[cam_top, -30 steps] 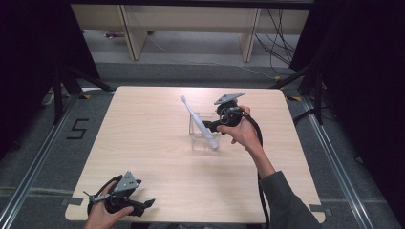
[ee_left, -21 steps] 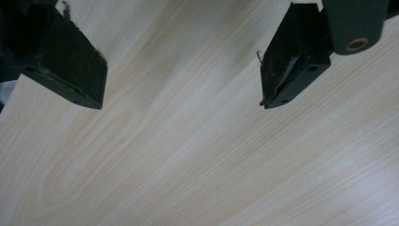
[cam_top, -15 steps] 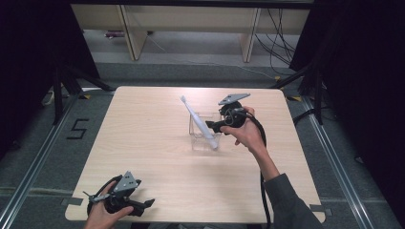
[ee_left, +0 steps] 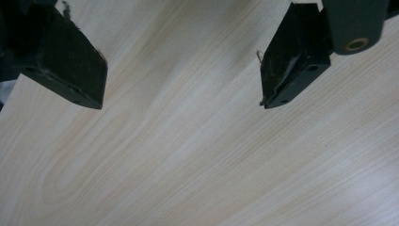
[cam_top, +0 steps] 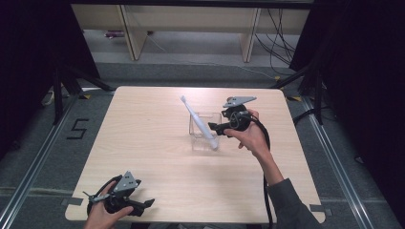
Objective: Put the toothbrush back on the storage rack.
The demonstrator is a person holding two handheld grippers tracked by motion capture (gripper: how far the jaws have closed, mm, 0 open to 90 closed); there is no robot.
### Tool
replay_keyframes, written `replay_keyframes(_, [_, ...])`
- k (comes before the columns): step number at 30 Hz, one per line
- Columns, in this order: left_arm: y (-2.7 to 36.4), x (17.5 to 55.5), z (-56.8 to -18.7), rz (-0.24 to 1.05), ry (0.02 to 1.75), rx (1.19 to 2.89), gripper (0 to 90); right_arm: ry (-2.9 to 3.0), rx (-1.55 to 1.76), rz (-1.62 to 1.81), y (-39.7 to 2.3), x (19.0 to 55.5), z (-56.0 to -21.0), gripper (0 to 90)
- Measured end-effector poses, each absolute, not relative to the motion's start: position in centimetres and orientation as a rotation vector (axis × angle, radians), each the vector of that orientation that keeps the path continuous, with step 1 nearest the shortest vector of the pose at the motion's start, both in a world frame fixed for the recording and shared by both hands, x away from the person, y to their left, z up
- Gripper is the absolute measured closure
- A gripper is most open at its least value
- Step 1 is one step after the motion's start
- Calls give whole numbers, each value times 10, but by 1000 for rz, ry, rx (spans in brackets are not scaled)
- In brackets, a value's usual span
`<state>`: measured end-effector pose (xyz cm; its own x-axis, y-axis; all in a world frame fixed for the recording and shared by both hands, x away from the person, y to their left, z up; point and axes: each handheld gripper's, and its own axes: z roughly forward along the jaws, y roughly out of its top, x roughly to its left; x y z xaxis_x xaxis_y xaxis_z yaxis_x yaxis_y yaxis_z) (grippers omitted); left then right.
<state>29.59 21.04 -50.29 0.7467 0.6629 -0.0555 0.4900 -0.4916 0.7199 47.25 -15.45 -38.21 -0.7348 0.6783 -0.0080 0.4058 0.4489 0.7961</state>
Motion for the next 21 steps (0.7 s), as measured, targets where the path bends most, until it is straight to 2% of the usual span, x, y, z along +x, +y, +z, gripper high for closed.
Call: replay_keyframes(21, [209,294,-501,297,859,2171,149,2365,940,1198,-160,463,-382,266])
